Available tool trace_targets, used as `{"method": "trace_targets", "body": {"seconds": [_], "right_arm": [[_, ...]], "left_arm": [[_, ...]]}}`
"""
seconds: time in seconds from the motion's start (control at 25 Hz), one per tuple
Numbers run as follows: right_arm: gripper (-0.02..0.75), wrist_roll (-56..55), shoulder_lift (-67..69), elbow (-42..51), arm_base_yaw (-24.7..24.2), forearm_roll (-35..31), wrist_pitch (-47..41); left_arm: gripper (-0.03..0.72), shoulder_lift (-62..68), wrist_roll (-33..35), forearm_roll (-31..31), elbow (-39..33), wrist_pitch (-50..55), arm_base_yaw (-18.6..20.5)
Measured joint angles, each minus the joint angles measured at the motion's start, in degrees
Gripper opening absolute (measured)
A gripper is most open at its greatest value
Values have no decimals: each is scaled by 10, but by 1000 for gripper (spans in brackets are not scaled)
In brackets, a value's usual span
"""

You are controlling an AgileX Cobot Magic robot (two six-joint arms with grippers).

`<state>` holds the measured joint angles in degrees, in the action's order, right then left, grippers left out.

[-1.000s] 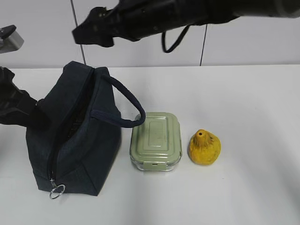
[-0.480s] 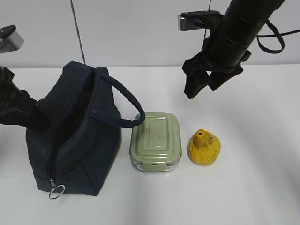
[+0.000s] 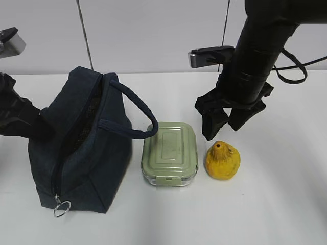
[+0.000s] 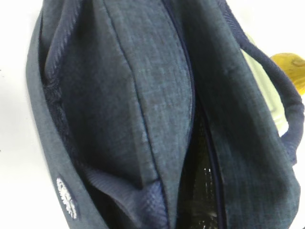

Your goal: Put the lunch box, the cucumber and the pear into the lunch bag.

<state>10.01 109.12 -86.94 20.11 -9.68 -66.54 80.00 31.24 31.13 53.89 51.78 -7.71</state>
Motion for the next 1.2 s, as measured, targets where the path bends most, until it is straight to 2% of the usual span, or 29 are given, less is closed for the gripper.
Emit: {"method": "trace_targets", "body": {"seconds": [0.28,0.36,0.48,0.56,0.84,0.96,1.2], "right_arm": [[523,-9,58,2,4,9,2],[459,-10,65,2,4,24,5],[276,-11,65,1,4,38,5],[216,-11,61,0,4,46,5],[191,-1,2,-20,4,17,12],[191,29,-48,-58,4,-40,17],[190,190,-79,-131,21,-294,32]], "left_arm": [[2,0,0,0,0,1,0],[2,0,0,0,0,0,0],[2,0,0,-1,0,0,0],[2,0,0,-1,0,0,0],[2,0,0,-1,0,1,0],[2,0,0,-1,0,1,0],[2,0,0,-1,0,1,0]]}}
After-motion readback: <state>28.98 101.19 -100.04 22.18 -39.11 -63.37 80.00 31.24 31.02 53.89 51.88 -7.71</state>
